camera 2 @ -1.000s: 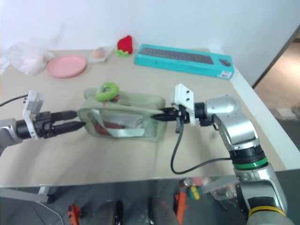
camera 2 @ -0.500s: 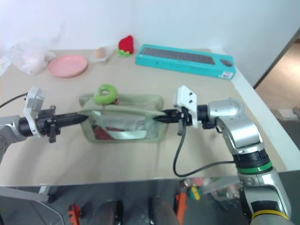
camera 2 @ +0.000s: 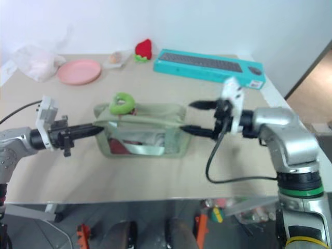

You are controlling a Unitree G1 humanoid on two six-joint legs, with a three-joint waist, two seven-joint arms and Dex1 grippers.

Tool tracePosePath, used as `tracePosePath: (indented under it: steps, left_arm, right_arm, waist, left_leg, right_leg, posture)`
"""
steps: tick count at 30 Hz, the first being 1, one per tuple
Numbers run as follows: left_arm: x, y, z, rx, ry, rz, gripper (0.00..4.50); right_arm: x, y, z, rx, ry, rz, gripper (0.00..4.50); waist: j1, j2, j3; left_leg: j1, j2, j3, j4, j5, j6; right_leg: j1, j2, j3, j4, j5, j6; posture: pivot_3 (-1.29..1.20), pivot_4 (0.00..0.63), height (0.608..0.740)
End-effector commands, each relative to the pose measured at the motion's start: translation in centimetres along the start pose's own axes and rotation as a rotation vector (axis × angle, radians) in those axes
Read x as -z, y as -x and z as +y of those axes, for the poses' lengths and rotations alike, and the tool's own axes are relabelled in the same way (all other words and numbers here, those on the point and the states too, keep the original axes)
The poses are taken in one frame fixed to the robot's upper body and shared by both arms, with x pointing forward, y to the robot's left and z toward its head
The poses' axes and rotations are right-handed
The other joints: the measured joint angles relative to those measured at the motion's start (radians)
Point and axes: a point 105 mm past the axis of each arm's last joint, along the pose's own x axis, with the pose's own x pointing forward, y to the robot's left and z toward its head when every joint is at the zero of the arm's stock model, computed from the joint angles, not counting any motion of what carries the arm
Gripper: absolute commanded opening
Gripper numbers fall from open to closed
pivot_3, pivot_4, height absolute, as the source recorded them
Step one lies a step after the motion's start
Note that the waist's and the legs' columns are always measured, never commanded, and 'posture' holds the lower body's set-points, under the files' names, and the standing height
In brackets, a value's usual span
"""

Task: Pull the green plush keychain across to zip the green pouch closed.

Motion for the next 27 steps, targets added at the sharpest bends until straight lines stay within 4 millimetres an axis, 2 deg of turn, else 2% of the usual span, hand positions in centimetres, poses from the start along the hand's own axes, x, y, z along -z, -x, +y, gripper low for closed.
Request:
tracePosePath:
  steps: [1, 4, 6, 8, 11, 20, 27]
  left_arm:
    - [-0.3, -0.6, -0.6, 0.027, -0.027, -0.004, 0.0]
    - [-0.2, -0.9, -0.9, 0.035, -0.029, -0.006, 0.0]
    - [-0.3, -1.0, -1.0, 0.035, -0.032, -0.01, 0.0]
    - [-0.3, -1.0, -1.1, 0.032, -0.036, -0.016, 0.0]
    - [-0.4, -0.8, -1.3, 0.021, -0.039, -0.025, 0.0]
    - [-0.3, -0.8, -1.6, 0.0, -0.04, -0.039, 0.0]
    - [-0.4, -0.6, -1.7, -0.015, -0.043, -0.052, 0.0]
  right_arm:
    - [-3.9, -0.8, 1.0, -0.039, 0.102, -0.114, 4.13]
    - [-3.6, -3.6, 1.9, -0.092, 0.214, -0.055, 4.13]
    - [-2.1, -5.8, 2.2, -0.119, 0.32, 0.048, 4.13]
    - [-1.1, -7.0, 2.4, -0.147, 0.395, 0.109, 4.13]
    - [-0.9, -8.5, 2.1, -0.173, 0.448, 0.116, 4.13]
    - [-1.5, -11.5, 2.7, -0.261, 0.495, 0.064, 4.13]
    - [-1.2, -12.1, 3.0, -0.293, 0.49, 0.056, 4.13]
  waist:
    - [-0.002, 0.0, 0.0]
    - [-0.003, 0.0, 0.0]
    - [-0.005, 0.0, 0.0]
    - [-0.004, 0.0, 0.0]
    - [-0.002, 0.0, 0.0]
    - [-0.002, 0.0, 0.0]
    - [-0.002, 0.0, 0.0]
  left_leg:
    - [0.0, 0.0, 0.0, 0.0, 0.0, 0.0]
    - [0.002, 0.001, 0.0, -0.001, 0.0, 0.0]
    - [0.002, 0.002, 0.0, -0.001, 0.0, 0.0]
    - [0.002, 0.002, 0.0, -0.001, 0.0, 0.0]
    - [-0.001, 0.002, 0.0, 0.0, 0.0, 0.0]
    - [-0.002, 0.002, -0.001, 0.0, 0.0, 0.001]
    - [-0.002, 0.002, 0.0, 0.0, 0.0, 0.001]
  right_leg:
    - [0.0, 0.0, 0.0, 0.0, 0.0, 0.0]
    - [0.0, 0.003, -0.001, 0.0, 0.0, -0.001]
    - [0.0, 0.003, 0.0, 0.0, 0.0, -0.002]
    - [0.0, 0.004, -0.001, 0.0, 0.0, -0.002]
    - [-0.002, 0.002, 0.0, 0.0, 0.0, -0.001]
    - [-0.001, 0.001, -0.002, 0.0, 0.0, -0.001]
    - [-0.001, 0.0, -0.001, 0.0, 0.0, -0.001]
  posture:
    - [0.0, 0.15, 0.74]
    - [0.0, 0.15, 0.74]
    - [0.0, 0.15, 0.74]
    - [0.0, 0.15, 0.74]
    - [0.0, 0.15, 0.74]
    - [0.0, 0.15, 0.74]
    - [0.0, 0.15, 0.74]
